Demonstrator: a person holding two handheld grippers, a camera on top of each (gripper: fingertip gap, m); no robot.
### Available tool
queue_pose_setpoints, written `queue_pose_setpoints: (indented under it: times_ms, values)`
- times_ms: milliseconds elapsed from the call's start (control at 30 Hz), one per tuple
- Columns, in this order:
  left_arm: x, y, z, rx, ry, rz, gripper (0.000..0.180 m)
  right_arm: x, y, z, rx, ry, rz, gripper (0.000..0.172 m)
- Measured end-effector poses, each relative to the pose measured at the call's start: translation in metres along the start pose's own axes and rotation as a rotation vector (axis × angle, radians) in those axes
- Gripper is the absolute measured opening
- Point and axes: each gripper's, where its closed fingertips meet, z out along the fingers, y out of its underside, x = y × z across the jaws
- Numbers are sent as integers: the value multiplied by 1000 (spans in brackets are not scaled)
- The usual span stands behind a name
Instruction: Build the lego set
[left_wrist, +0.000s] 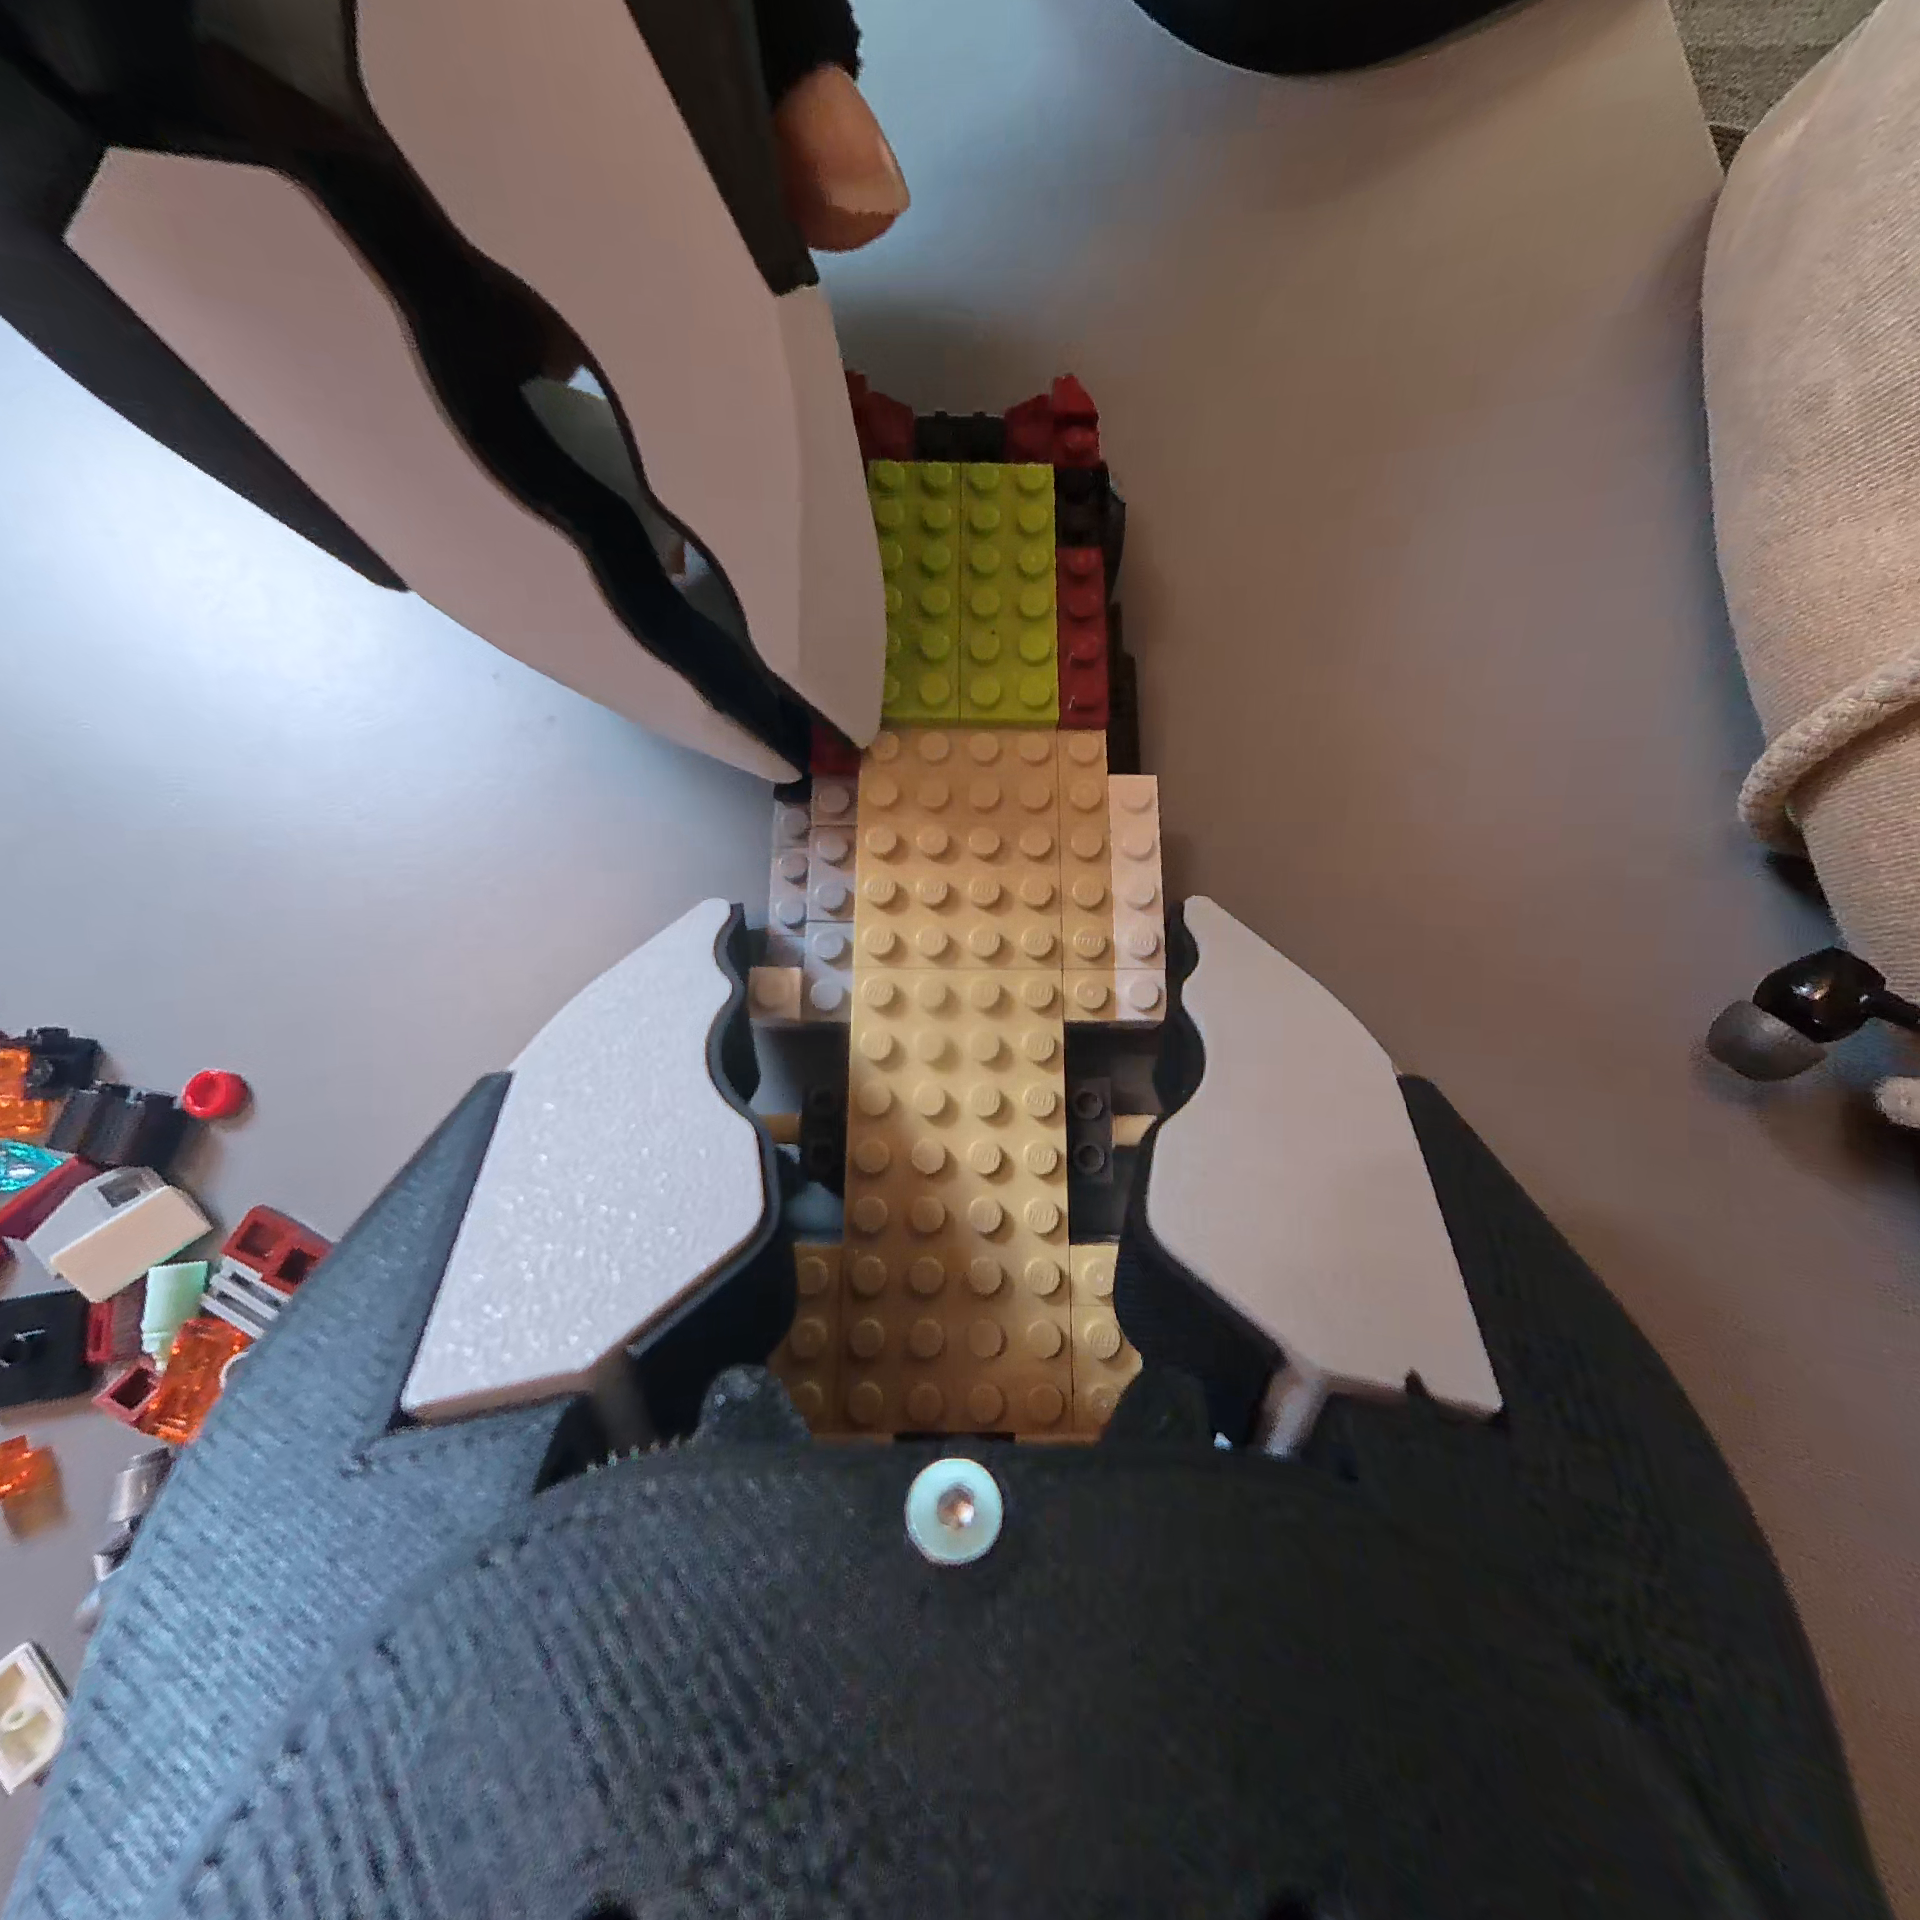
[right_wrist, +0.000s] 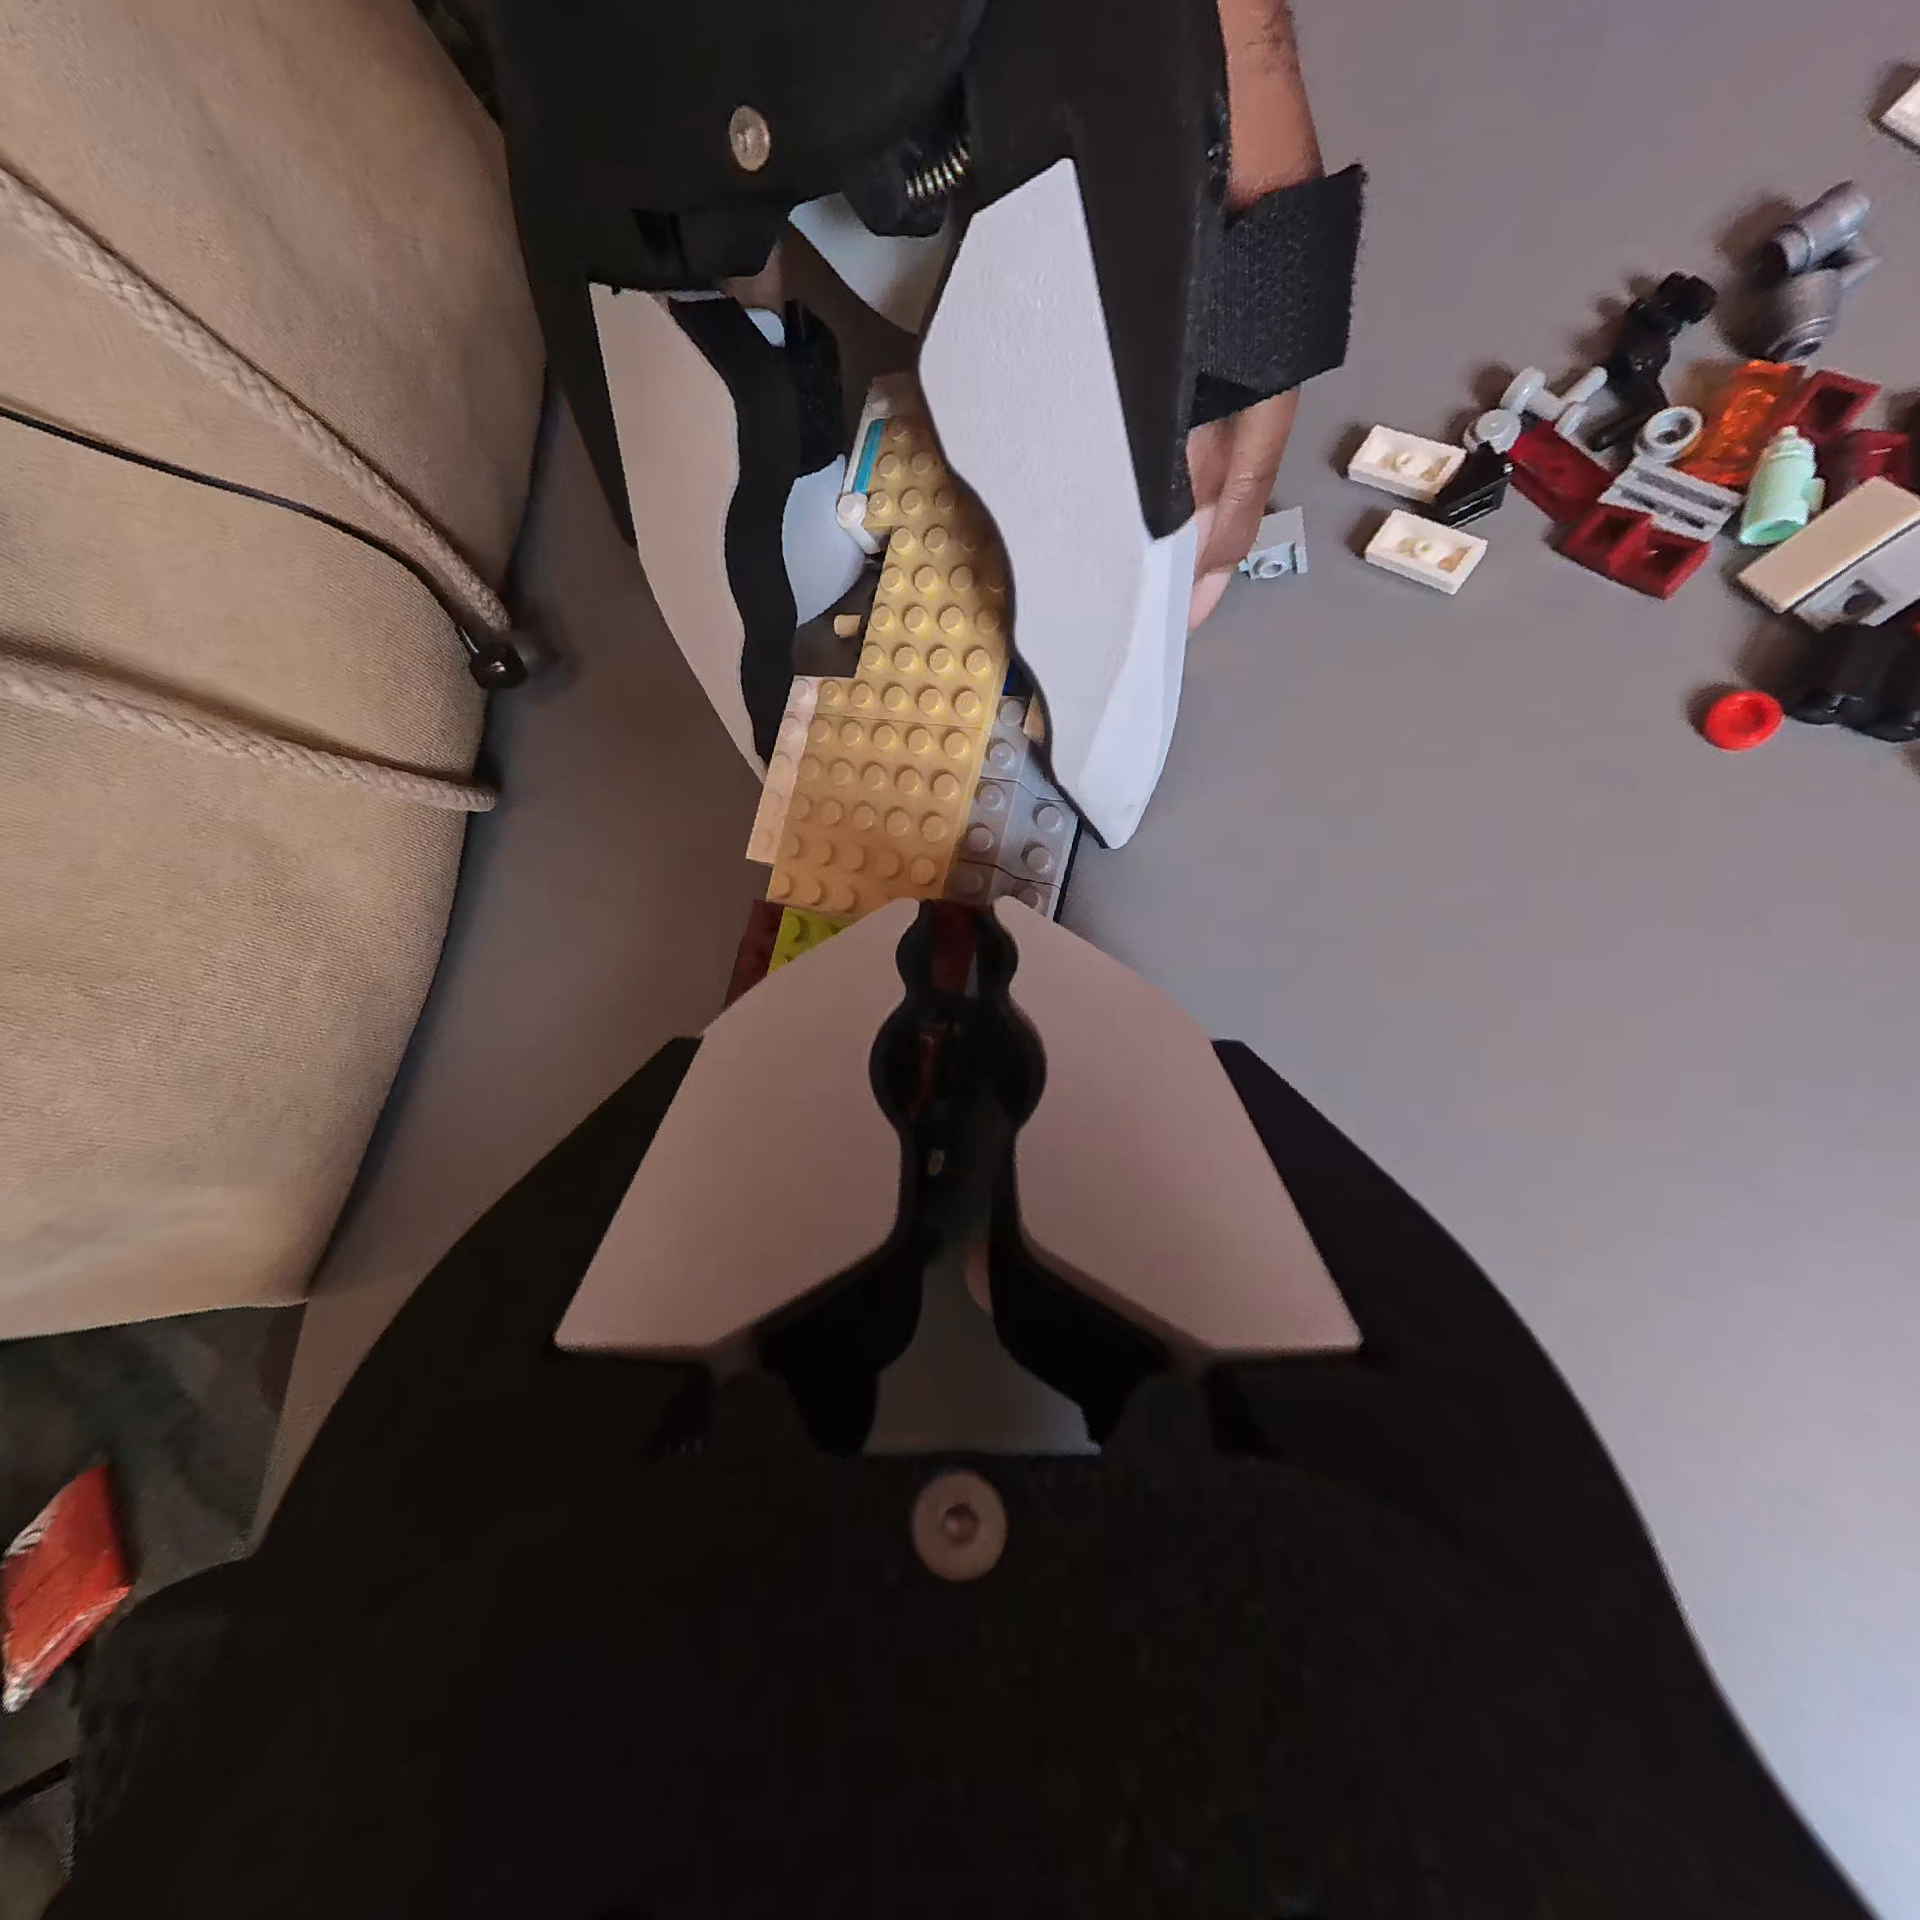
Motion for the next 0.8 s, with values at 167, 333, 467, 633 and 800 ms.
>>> queue_pose_setpoints:
  times_ms: [167, 333, 467, 633, 800]
  values:
    - [0, 0, 0, 1, -3, 6, 76, -1, -2, -1, 47, 40, -86, 7]
    - [1, 0, 0, 1, 2, 11, 76, -2, -2, -1, 120, 58, -108, 7]
    - [2, 0, 0, -2, 10, 3, 76, -6, -10, -7, 212, 31, -96, 7]
    - [2, 0, 0, -4, 9, 3, 76, 0, -19, -21, 282, 62, -65, 7]
    - [2, 0, 0, -4, 7, -1, 76, 6, -20, -37, 246, 123, -23, 7]
